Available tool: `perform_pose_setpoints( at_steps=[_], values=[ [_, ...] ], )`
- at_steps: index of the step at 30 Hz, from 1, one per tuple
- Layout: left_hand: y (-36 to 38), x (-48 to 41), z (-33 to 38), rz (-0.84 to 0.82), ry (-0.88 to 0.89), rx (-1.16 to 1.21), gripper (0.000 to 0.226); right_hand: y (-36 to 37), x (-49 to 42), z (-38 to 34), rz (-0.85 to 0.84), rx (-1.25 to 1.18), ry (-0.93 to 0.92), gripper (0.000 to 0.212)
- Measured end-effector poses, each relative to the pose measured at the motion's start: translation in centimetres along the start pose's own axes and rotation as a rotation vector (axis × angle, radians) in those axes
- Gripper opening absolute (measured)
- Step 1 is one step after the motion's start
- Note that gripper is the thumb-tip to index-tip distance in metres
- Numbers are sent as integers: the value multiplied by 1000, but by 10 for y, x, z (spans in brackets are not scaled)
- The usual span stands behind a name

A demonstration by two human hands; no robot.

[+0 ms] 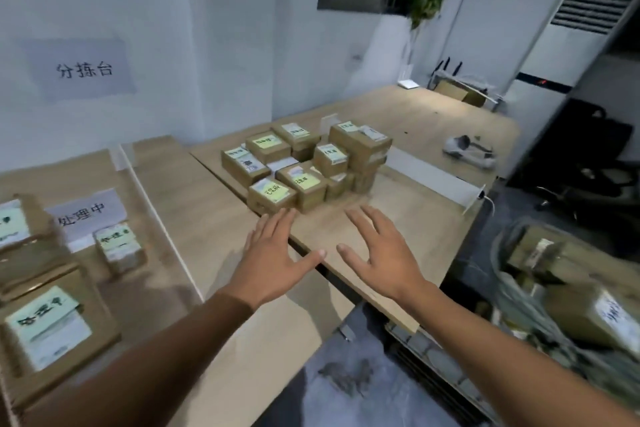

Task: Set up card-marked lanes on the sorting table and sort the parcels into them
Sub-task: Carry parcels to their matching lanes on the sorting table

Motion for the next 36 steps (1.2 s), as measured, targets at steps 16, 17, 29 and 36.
perform_pose_setpoints(
  at_steps=[16, 17, 29, 36],
  values=[
    [144, -286, 46, 43, -71, 304, 96, 0, -207, 244, -73, -27, 144, 73],
    [149, -301, 47, 65, -84, 312, 94, -1, -222, 255, -77, -42, 148, 74],
    [236, -490, 27, 253, -404, 319, 96, 50, -447, 407, -244, -288, -14, 65],
    [270, -590, -6, 457, -534, 393, 76, 94, -570, 499, -309, -583, 142, 66]
  ],
)
Point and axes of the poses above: each hand's wrist, its own x-axis away from the middle knuckle, its own y-axis out of the palm, z = x × y, the point moved 4 cm from there along -x, towards the middle knuckle, and after that the axes turned 6 degrees about y, right-handed, at the moved point
